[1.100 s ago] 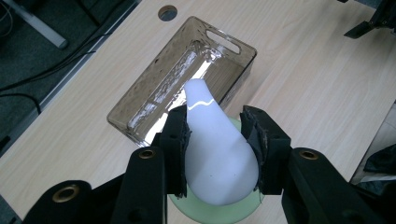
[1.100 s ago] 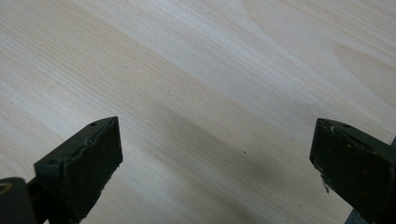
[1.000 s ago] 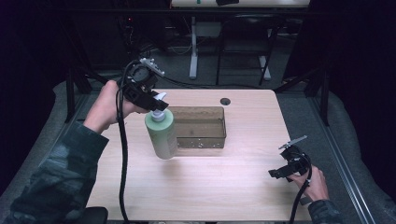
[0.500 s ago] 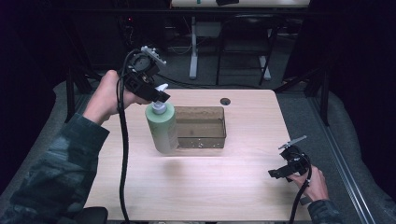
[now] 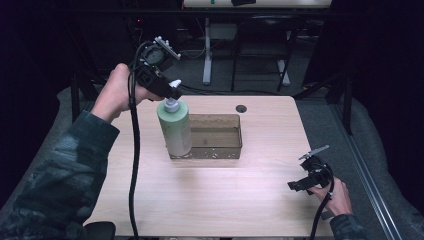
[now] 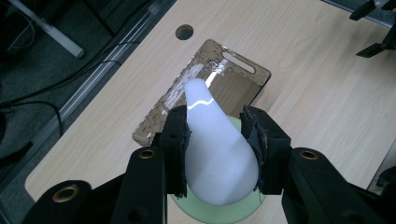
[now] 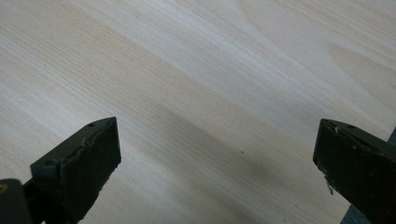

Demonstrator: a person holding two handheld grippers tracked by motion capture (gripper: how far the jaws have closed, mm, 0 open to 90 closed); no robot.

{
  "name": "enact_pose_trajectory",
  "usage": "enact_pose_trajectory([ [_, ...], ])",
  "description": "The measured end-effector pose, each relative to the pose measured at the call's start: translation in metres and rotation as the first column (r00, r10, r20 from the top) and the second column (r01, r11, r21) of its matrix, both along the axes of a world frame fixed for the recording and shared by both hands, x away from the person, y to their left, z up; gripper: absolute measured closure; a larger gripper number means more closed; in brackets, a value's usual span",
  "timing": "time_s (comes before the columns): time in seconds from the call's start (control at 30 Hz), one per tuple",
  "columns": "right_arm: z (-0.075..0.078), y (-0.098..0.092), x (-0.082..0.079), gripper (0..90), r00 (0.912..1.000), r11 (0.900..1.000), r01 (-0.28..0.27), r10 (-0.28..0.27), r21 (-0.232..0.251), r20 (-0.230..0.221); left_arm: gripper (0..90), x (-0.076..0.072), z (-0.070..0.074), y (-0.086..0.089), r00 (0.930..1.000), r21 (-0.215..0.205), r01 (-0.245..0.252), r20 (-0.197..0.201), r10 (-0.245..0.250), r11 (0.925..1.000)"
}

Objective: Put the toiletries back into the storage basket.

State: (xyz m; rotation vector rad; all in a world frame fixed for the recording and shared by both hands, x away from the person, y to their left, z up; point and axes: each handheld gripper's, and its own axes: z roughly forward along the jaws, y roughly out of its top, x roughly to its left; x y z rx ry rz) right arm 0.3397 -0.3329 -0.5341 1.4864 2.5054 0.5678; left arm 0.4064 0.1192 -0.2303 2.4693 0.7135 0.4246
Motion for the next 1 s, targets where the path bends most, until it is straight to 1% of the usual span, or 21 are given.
enact_pose_trajectory([
  [0.17, 0.0, 0.001, 0.0, 0.0, 1.0, 1.0, -0.003, 0.003, 0.003, 0.002, 62.5, 0.008, 0.003, 0.0, 0.9999, 0.0, -0.014, -0.002, 0.014, 0.9999],
  [0.23, 0.0, 0.001, 0.0, 0.0, 1.0, 1.0, -0.001, 0.001, 0.005, 0.003, 62.5, 0.01, 0.004, -0.001, 0.9999, 0.007, -0.016, 0.001, 0.016, 0.9998],
  [0.47, -0.001, 0.001, 0.0, 0.0, 1.0, 1.0, -0.005, 0.005, 0.005, -0.001, 62.5, 0.018, 0.009, -0.001, 0.9996, 0.005, -0.029, 0.004, 0.029, 0.9996],
  [0.67, -0.001, 0.001, 0.0, 0.0, 1.0, 1.0, -0.005, 0.005, 0.004, -0.001, 62.5, 0.025, 0.01, -0.001, 0.9992, 0.011, -0.04, 0.006, 0.04, 0.9991],
  [1.0, 0.0, 0.0, 0.0, 0.2, 1.0, 1.0, -0.006, 0.006, 0.001, -0.002, 62.5, 0.036, 0.012, -0.003, 0.9988, 0.007, -0.049, 0.003, 0.049, 0.9988],
])
